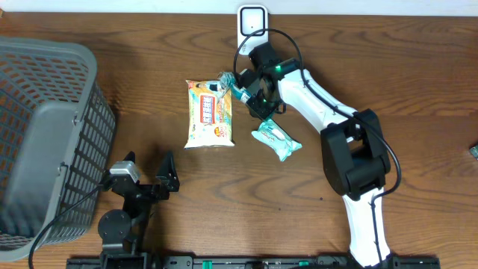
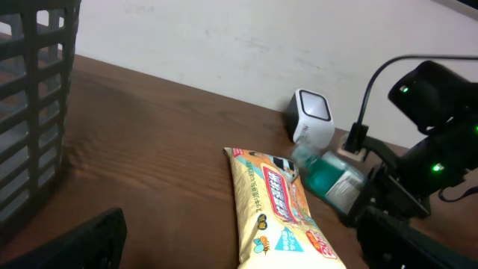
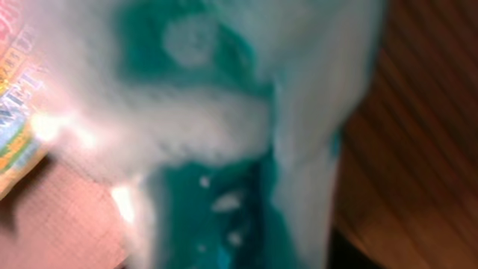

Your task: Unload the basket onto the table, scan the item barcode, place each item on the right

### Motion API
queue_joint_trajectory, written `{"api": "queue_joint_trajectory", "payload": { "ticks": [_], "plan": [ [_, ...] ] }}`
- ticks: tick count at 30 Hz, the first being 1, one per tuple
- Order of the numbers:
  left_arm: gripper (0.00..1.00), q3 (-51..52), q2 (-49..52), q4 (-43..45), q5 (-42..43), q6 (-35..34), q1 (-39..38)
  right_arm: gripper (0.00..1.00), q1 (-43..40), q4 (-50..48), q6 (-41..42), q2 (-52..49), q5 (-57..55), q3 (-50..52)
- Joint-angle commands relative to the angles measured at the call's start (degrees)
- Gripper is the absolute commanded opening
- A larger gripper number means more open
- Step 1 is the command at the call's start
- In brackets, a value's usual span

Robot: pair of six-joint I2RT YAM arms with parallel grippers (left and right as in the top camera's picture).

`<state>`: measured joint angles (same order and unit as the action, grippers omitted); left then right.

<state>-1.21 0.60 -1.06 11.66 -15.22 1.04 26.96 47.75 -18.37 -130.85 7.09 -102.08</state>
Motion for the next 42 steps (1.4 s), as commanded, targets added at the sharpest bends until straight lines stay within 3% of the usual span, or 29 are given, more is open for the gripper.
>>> {"api": "queue_joint_trajectory", "payload": {
  "ticks": [1,6,11,17,22,30,34,42],
  "plan": [
    [0.98,1.0,-0.4,-1.7,0.7,-0.1,0.2,0.58,0.4,0.0,3.1,-0.1,-4.5,-0.9],
    [0.98,1.0,-0.4,-1.7,0.7,-0.1,0.2,0.75,0.3,7.2,3.8,0.9,-5.2,-6.2],
    [0.98,1.0,-0.4,-1.7,0.7,-0.1,0.2,0.71,0.1,11.7,4.6,1.5,-4.8,-8.2],
    [0.98,1.0,-0.4,-1.7,0.7,-0.1,0.2,0.71,0.1,9.1,3.1,-0.2,-2.0,-6.0],
    [0.98,1.0,-0.4,-1.7,0.7,-0.1,0.2,0.47,-0.2,7.1,3.4,-2.9,-2.0,-4.3],
    [0.98,1.0,-0.4,-1.7,0.7,-0.1,0.2,0.25,-0.5,7.9,3.5,-7.1,0.7,-4.2],
    [0.98,1.0,-0.4,-1.7,0.7,-0.1,0.2,0.01,-0.5,8.0,3.6,-8.1,2.1,-4.2],
    [0.98,1.0,-0.4,-1.7,0.7,-0.1,0.2,0.01,-1.8,11.3,2.8,-4.7,9.1,-4.9]
  ]
}}
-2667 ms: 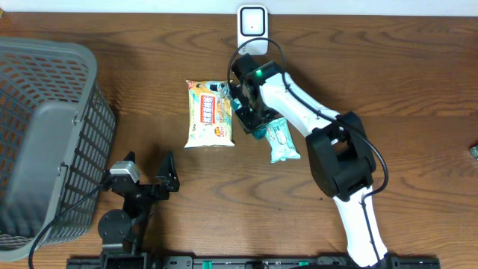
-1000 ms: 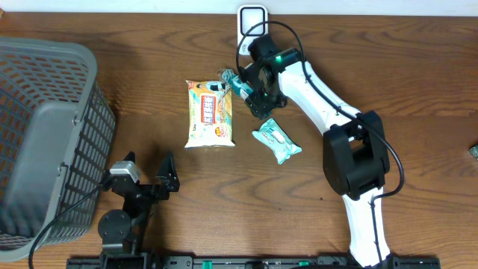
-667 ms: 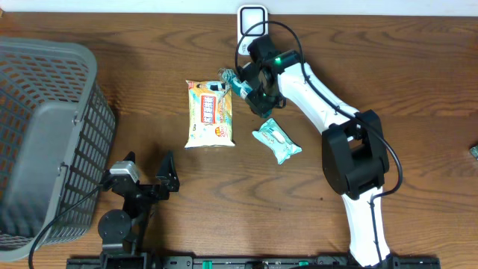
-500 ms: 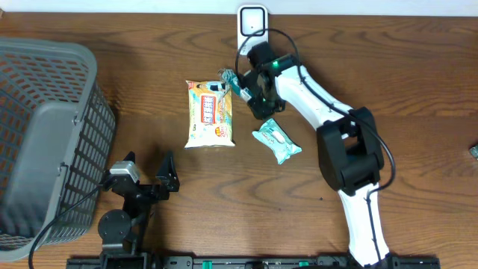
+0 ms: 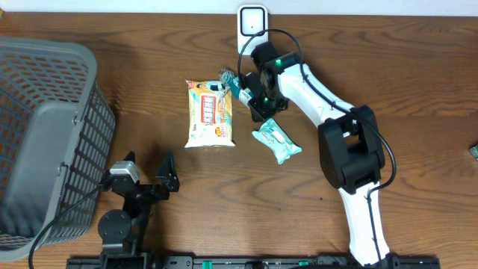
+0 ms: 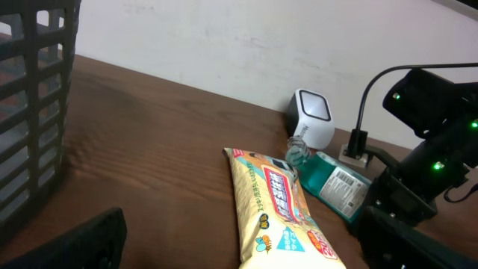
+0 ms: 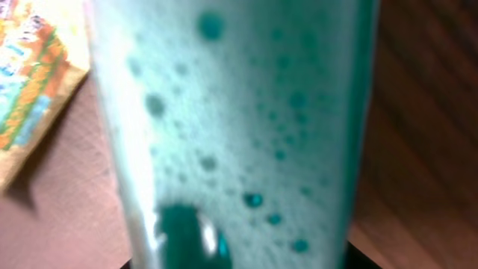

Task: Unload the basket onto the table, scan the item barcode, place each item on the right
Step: 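Carry the bottle up to the white scanner with the right gripper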

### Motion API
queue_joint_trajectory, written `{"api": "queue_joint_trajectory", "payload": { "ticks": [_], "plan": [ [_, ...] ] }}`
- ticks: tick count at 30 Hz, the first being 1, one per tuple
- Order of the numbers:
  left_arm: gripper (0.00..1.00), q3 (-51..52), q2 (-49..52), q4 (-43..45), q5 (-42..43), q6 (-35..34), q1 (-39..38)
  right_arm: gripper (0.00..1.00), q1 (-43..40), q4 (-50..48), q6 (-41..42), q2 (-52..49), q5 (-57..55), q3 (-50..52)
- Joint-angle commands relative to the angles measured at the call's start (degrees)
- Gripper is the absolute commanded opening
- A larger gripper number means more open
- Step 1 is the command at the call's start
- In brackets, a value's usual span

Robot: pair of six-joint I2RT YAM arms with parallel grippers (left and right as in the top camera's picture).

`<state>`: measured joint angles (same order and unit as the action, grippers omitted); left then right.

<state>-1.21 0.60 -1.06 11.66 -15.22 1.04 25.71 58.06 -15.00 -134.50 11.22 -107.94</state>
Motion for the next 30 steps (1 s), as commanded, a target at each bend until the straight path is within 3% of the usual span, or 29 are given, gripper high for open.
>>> {"api": "queue_joint_trajectory", "payload": {
  "ticks": [1,10,14,20,30],
  "plan": [
    [0.98,1.0,-0.4,-1.7,0.7,-0.1,0.2,0.01,-0.9,1.7,-1.4,0.0,6.0,0.9],
    [0.98,1.0,-0.4,-1.7,0.7,-0.1,0.2,0.01,-6.1,15.1,-18.1,10.7,32.6,0.9],
    [0.98,1.0,-0.4,-1.7,0.7,-0.1,0.2,0.01,-8.1,23.8,-25.2,12.4,39.4,0.9],
    [0.98,1.0,-0.4,-1.7,0.7,-0.1,0.2,0.01,-8.9,39.5,-42.8,12.7,46.2,0.9],
    [0.98,1.0,-0.4,-1.7,0.7,-0.1,0.2,0.01,-8.8,38.3,-44.5,13.5,43.0,1.0]
  ]
}}
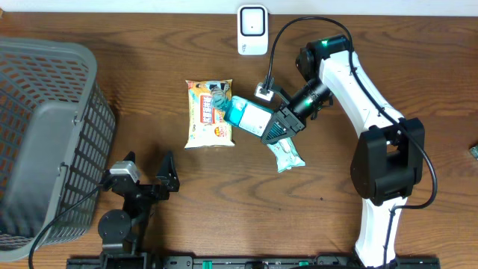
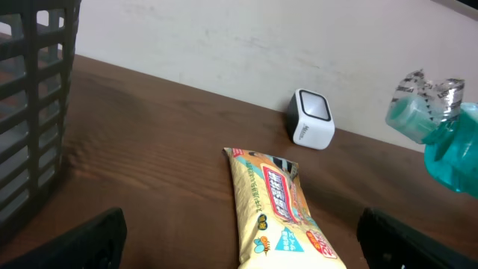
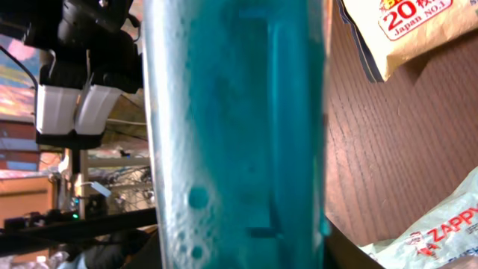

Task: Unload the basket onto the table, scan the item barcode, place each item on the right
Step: 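Carry the bottle up to the white scanner with the right gripper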

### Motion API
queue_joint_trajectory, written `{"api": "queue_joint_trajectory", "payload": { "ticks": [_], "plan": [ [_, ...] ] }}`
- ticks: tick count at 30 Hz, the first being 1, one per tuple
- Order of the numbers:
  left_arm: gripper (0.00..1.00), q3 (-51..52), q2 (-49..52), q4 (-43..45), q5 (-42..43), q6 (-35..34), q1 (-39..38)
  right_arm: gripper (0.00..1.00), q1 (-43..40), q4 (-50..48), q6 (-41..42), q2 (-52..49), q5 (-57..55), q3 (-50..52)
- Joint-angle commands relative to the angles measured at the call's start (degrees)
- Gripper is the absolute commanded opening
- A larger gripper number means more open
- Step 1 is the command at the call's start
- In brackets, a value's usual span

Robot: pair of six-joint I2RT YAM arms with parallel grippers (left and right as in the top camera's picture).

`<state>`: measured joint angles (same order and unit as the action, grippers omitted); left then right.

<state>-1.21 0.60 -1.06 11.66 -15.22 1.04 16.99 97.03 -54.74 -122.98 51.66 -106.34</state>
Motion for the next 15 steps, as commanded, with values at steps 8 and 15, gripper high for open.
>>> {"api": "queue_joint_trajectory", "payload": {
  "ticks": [8,15],
  "plan": [
    [0.98,1.0,-0.4,-1.7,0.7,-0.1,0.2,0.01,0.0,-25.2,1.0,2.0,-12.3,-0.6],
    [0.98,1.0,-0.4,-1.7,0.7,-0.1,0.2,0.01,0.6,-44.3,4.2,2.0,-22.9,-0.6]
  ]
}}
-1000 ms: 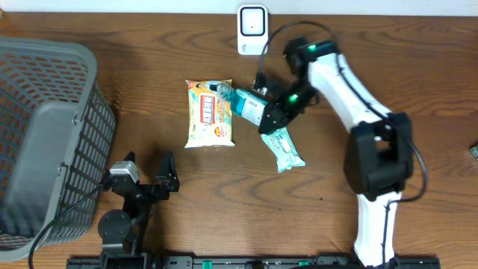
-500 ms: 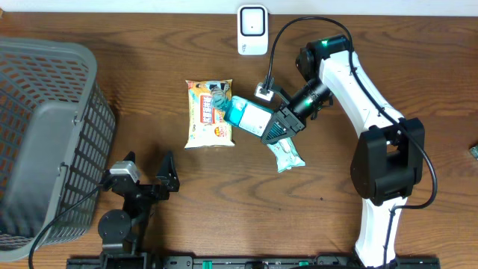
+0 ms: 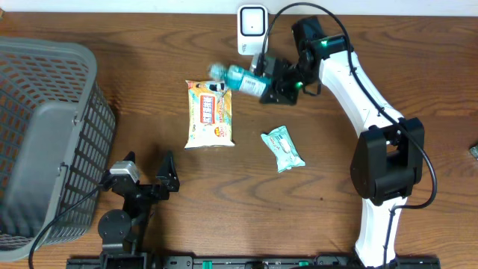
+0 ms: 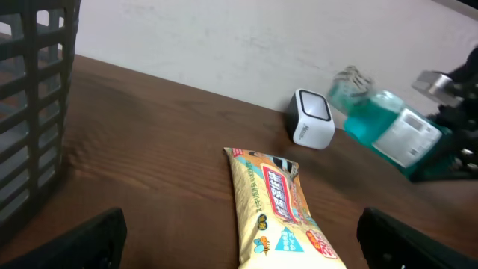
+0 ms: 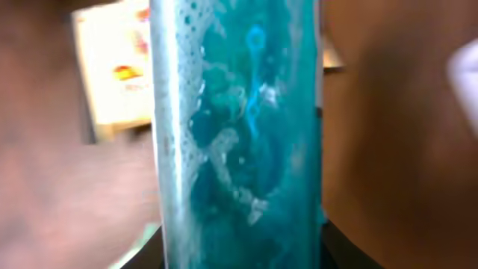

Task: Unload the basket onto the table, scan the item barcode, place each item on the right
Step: 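Carry the bottle up to the white scanner with the right gripper, then move the bottle to the right edge and release it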

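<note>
A teal mouthwash bottle (image 3: 240, 76) with a white label hangs tilted in the air, its cap pointing left. My right gripper (image 3: 272, 84) is shut on its base end. The bottle (image 4: 389, 131) hovers just in front of the white barcode scanner (image 3: 252, 28), which stands at the table's back edge (image 4: 312, 119). In the right wrist view the bottle (image 5: 237, 134) fills the frame, blurred. My left gripper (image 3: 146, 181) rests open at the front left, holding nothing.
A yellow snack bag (image 3: 209, 112) lies flat left of centre, below the bottle. A small teal wipes pack (image 3: 282, 149) lies right of it. A grey mesh basket (image 3: 45, 134) fills the left side. A cable runs from the scanner around the right arm.
My right gripper has moved the bottle from over the gap between snack bag and wipes pack back and up, to just in front of the scanner. The left arm has not moved.
My right gripper was at the bottle lying between the snack bag and the scanner, and stayed on it there. Then it held the bottle raised between the bag and the wipes pack. Now the bottle hangs near the scanner.
</note>
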### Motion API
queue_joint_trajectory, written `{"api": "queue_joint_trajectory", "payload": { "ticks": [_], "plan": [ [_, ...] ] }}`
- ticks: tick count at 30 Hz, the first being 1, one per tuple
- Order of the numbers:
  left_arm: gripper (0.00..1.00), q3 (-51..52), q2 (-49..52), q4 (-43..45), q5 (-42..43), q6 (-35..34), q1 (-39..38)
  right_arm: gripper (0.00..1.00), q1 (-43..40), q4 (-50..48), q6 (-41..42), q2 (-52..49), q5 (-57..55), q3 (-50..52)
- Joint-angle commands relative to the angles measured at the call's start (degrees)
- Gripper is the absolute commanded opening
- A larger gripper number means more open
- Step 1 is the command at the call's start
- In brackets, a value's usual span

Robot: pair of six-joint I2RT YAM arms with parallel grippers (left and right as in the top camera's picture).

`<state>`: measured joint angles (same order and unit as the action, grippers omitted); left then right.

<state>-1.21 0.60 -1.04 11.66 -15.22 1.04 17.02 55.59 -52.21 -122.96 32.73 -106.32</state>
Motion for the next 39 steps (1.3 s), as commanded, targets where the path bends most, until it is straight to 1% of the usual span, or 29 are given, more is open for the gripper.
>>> {"api": "queue_joint_trajectory", "payload": {
  "ticks": [1,3,8,13,17,22,24,28,30,32,36,39],
  "plan": [
    [0.98,1.0,-0.4,-1.8,0.7,-0.1,0.2,0.01,0.9,-5.3,1.7,2.0,-6.4,-0.6],
    [0.98,1.0,-0.4,-1.8,0.7,-0.1,0.2,0.01,1.4,-9.4,2.3,2.0,-10.9,-0.6],
    [0.98,1.0,-0.4,-1.8,0.7,-0.1,0.2,0.01,2.5,-23.1,3.5,1.6,-24.0,-0.6],
    [0.98,1.0,-0.4,-1.8,0.7,-0.1,0.2,0.01,2.6,-36.8,3.5,0.2,-31.0,-0.6],
    [0.98,1.0,-0.4,-1.8,0.7,-0.1,0.2,0.01,2.6,-47.7,2.9,-2.2,-39.0,-0.6],
    [0.98,1.0,-0.4,-1.8,0.7,-0.1,0.2,0.01,2.8,-56.3,-1.0,-6.4,-43.4,-0.6],
    [0.98,1.0,-0.4,-1.8,0.7,-0.1,0.2,0.01,3.1,-60.6,-3.3,-8.4,-46.8,-0.6],
    [0.98,1.0,-0.4,-1.8,0.7,-0.1,0.2,0.01,3.5,-71.6,-3.9,-12.7,-49.8,-0.6],
    [0.98,1.0,-0.4,-1.8,0.7,-0.1,0.2,0.01,3.7,-74.3,-4.9,-14.3,-50.8,-0.6],
    [0.98,1.0,-0.4,-1.8,0.7,-0.1,0.2,0.01,4.0,-78.2,-7.7,-16.5,-53.3,-0.6],
    [0.98,1.0,-0.4,-1.8,0.7,-0.1,0.2,0.01,5.1,-87.4,-16.8,-20.7,-58.2,-0.6],
    [0.98,1.0,-0.4,-1.8,0.7,-0.1,0.2,0.01,6.1,-92.8,-18.8,-22.3,-59.4,-0.6]
  ]
}}
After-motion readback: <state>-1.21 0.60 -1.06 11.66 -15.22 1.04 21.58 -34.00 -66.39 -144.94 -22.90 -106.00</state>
